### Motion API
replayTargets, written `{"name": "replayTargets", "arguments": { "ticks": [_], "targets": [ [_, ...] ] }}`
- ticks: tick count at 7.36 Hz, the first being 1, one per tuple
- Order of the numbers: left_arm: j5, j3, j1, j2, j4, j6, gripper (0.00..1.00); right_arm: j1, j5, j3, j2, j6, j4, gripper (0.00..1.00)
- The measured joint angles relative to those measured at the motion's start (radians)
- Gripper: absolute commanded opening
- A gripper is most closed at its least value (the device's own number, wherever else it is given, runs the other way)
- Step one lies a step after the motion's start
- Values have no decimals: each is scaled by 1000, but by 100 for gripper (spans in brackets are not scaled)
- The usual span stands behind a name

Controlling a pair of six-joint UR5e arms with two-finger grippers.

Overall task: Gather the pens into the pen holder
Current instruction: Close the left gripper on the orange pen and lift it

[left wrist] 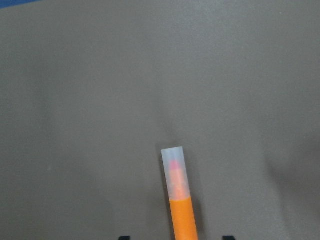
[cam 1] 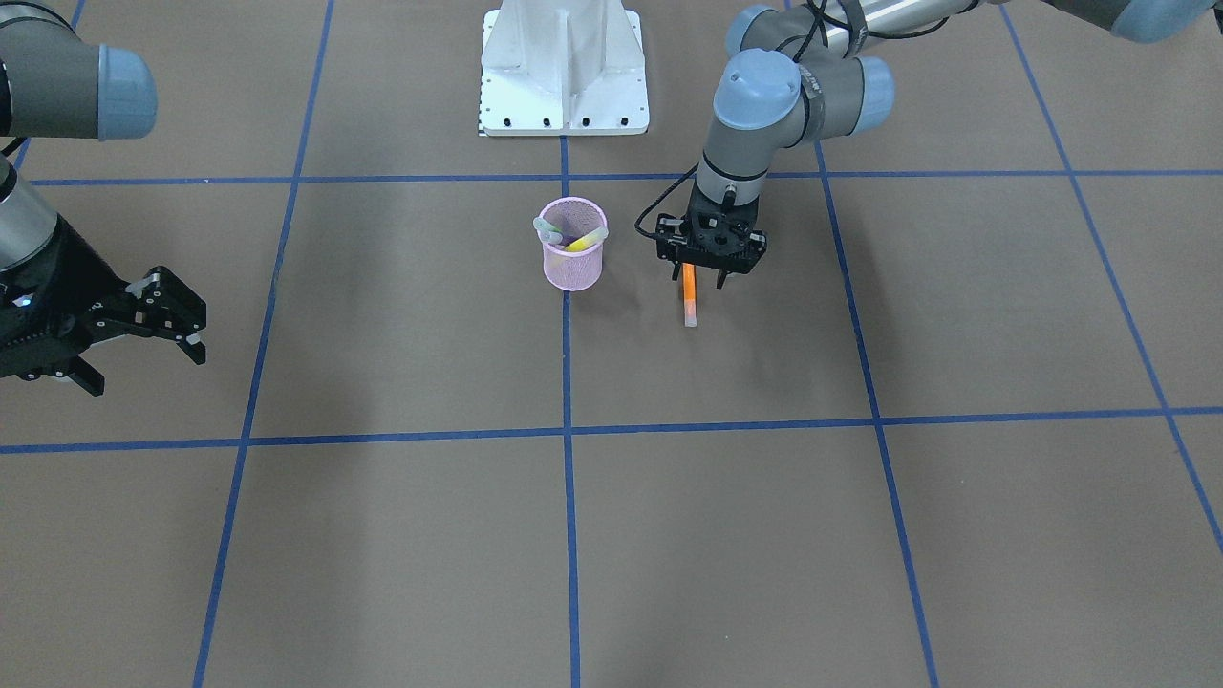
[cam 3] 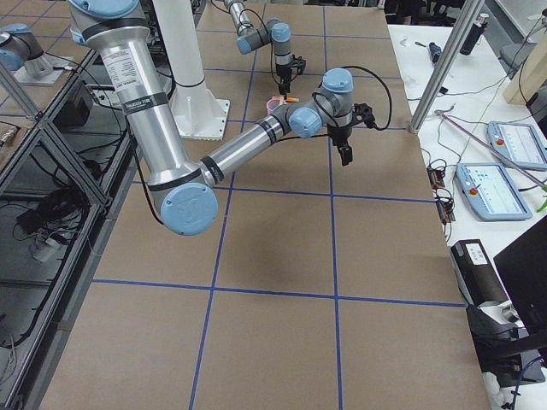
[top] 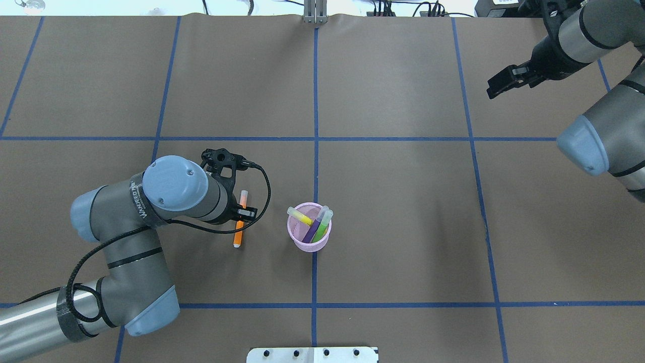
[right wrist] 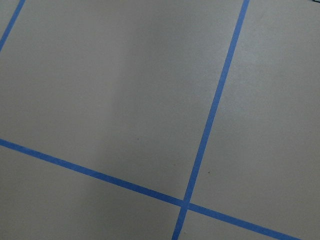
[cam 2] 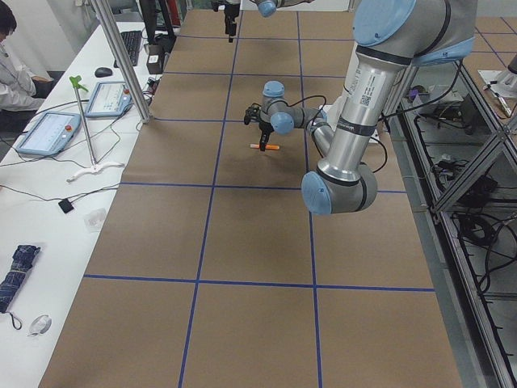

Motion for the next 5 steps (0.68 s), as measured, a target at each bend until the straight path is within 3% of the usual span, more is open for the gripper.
{"name": "replayTargets", "arguments": {
  "ticks": [5],
  "targets": [
    [0,49,0,-39,-2,5,41,2,-1,-9,-2,-4,1,100]
  ]
}}
